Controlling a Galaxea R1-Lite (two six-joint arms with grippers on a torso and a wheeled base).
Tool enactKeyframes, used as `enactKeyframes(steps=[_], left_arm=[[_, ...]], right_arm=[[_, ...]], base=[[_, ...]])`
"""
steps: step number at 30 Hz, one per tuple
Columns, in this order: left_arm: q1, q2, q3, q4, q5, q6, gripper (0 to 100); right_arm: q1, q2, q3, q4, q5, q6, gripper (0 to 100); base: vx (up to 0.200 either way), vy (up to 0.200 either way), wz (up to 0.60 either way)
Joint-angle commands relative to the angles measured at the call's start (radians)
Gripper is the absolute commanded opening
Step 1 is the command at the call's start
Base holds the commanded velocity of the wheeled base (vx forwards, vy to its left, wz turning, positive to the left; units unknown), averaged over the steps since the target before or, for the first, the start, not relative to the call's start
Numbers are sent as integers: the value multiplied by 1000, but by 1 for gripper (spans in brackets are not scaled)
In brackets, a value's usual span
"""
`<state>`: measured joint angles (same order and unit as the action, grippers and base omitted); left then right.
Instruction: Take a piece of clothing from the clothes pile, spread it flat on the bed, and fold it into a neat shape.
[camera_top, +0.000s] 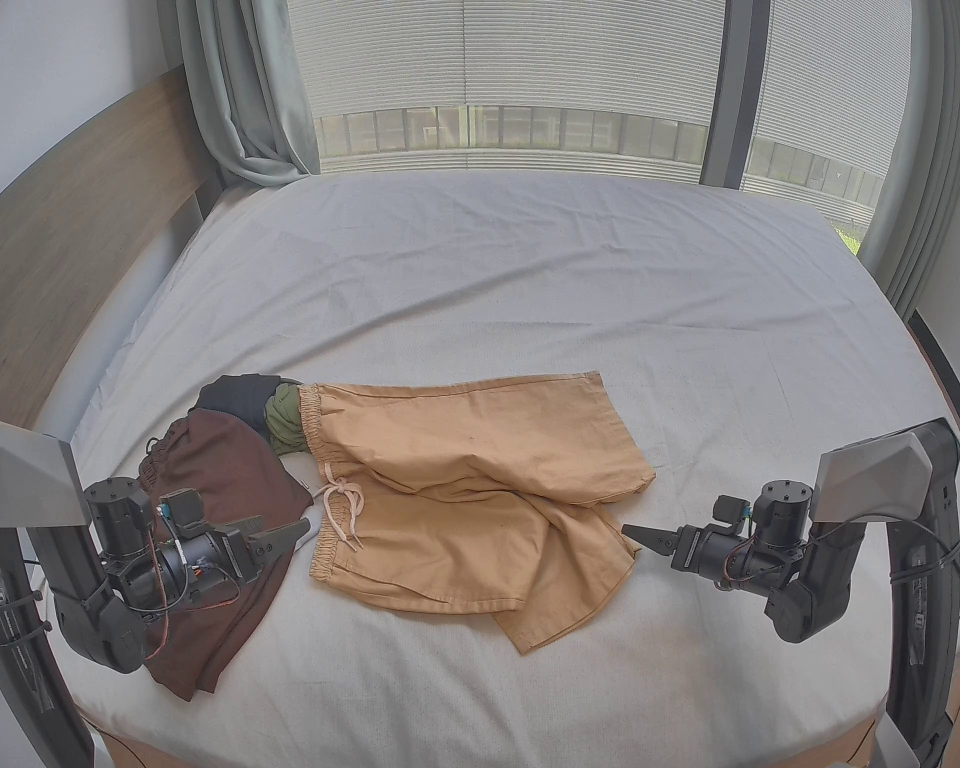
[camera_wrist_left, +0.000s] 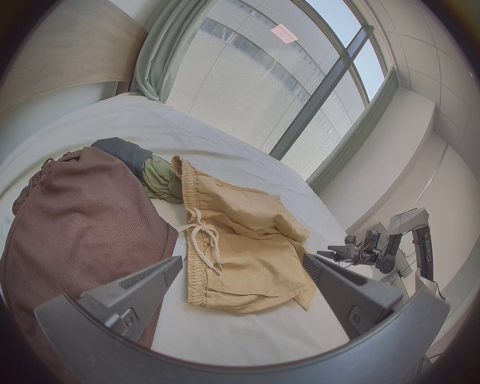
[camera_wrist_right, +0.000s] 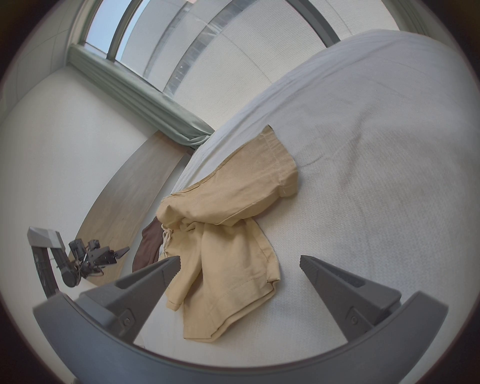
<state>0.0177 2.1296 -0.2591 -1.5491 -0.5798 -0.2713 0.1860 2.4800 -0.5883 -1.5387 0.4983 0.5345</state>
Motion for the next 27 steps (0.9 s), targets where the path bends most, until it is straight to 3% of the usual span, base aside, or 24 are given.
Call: enactKeyframes(steps=[1,5,11,22,23,27], left_arm=[[-1,4,0,0,0,0,100],[-1,4,0,0,0,0,100],[-4,4,0,0,0,-2,100],[-5,6,0,0,0,-2,100],[-5,9,0,0,0,0,100],[-5,9,0,0,0,0,100]], right_arm=[[9,31,-28,0,-17,44,100],[13,65,-47,0,-18,121,100],[13,114,-76,0,-52,128,100],[40,120,-68,0,-57,144,100],[41,120,-68,0,-57,157,0],[41,120,-68,0,-55,163,0]], base=[[0,0,0],[0,0,0],[0,0,0],[0,0,0],[0,0,0],[0,0,0]])
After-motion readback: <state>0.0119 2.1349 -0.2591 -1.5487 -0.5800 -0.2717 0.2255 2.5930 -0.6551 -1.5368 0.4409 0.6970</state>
